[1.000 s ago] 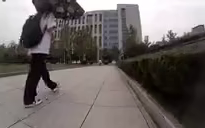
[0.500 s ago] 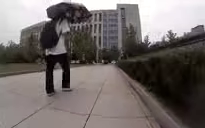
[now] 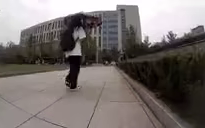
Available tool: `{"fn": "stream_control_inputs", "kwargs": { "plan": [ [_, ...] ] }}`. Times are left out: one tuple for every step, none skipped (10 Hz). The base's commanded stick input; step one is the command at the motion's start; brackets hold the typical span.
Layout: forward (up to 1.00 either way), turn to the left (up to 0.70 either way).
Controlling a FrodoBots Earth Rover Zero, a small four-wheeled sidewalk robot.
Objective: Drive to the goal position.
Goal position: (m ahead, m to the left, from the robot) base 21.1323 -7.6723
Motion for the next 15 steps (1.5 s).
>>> {"fn": "stream_control_inputs", "kwargs": {
  "plan": [
    [0.45, 0.00],
    [0.30, 0.00],
    [0.00, 0.00],
    [0.00, 0.00],
    [0.00, 0.00],
    [0.00, 0.00],
    [0.00, 0.00],
    [0.00, 0.00],
    [0.00, 0.00],
    [0.00, 0.00],
    [0.00, 0.00],
    [0.21, 0.00],
    [0.45, 0.00],
    [0.45, 0.00],
    [0.45, 0.00]
  ]
}}
